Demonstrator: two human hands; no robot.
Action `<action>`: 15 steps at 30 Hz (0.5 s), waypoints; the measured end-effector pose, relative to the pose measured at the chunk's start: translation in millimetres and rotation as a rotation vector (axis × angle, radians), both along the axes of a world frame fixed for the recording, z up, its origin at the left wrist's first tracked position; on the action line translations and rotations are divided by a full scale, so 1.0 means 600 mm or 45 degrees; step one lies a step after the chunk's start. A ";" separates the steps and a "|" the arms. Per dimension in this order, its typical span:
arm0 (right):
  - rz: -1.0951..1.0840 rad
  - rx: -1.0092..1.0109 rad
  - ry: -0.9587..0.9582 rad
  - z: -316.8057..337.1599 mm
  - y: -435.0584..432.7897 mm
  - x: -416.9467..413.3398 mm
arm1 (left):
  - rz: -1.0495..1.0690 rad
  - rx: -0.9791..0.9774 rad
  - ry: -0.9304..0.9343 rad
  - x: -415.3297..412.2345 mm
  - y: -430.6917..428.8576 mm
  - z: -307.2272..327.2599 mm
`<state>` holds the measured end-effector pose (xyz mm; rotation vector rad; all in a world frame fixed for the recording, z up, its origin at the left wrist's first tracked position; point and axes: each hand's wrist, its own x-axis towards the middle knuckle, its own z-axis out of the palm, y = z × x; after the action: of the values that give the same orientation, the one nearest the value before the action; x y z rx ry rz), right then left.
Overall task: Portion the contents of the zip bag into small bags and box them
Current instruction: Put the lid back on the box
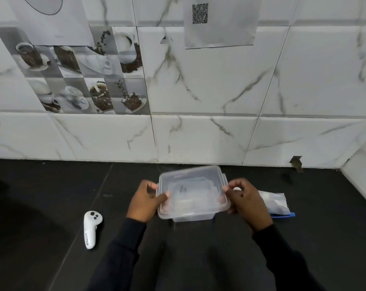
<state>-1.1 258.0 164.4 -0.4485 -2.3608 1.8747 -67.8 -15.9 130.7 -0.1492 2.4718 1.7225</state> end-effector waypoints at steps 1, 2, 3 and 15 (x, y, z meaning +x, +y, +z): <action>-0.021 0.025 0.052 0.009 0.001 -0.020 | 0.016 0.004 0.040 -0.015 0.005 0.009; -0.037 0.036 0.074 0.005 0.004 -0.041 | 0.042 -0.009 0.078 -0.030 0.011 0.014; -0.044 0.052 0.072 -0.005 0.007 -0.065 | 0.068 -0.052 0.109 -0.043 0.017 0.018; -0.029 0.661 -0.352 -0.202 0.000 -0.122 | 0.093 -0.582 -0.164 -0.068 0.088 -0.124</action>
<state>-74.0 258.1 43.0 -0.7018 -2.8648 1.1731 -108.4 36.9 56.3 -0.3826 2.7426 1.0980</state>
